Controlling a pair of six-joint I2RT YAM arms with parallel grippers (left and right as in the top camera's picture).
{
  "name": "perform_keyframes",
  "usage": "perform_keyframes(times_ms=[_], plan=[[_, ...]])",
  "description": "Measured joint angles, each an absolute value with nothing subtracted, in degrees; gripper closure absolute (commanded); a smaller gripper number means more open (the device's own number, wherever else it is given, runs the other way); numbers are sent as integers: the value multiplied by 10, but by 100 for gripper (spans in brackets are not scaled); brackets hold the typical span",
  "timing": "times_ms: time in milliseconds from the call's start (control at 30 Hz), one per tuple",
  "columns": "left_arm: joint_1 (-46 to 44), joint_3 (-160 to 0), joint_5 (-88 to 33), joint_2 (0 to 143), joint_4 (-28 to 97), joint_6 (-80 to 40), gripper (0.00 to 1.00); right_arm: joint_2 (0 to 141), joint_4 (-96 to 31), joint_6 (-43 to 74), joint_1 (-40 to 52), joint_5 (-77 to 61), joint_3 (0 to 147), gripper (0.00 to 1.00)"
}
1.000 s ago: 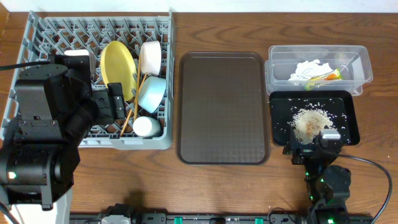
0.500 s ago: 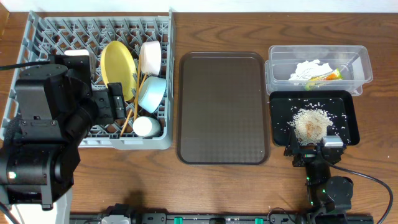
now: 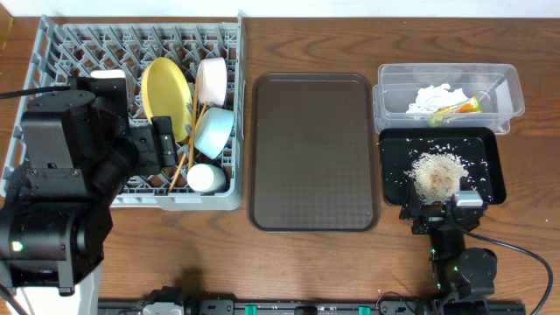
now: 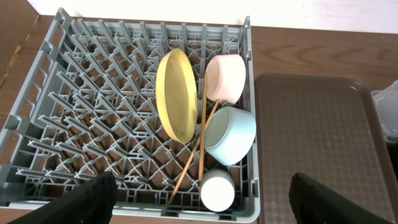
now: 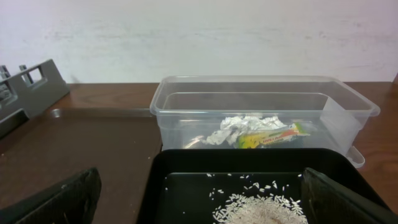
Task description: Sort waste into correct bins and load items into the dishwasher
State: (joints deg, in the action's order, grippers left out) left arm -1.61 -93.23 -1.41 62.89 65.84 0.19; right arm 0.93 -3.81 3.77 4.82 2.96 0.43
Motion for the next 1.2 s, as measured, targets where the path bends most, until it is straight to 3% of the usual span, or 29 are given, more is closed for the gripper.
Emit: perform_keyframes(times_ms=[400, 700, 1033, 1200], plan=[[-17, -891, -12, 591, 663, 4, 11, 10, -38, 37, 48, 29, 4, 1], [27, -546, -12, 378, 354, 4, 11, 10, -38, 36, 48, 28, 4, 1], [45, -202, -11, 122, 134, 4, 11, 10, -39, 36, 48, 27, 4, 1], [45, -103, -11, 52, 61, 4, 11, 10, -39, 36, 48, 27, 4, 1]])
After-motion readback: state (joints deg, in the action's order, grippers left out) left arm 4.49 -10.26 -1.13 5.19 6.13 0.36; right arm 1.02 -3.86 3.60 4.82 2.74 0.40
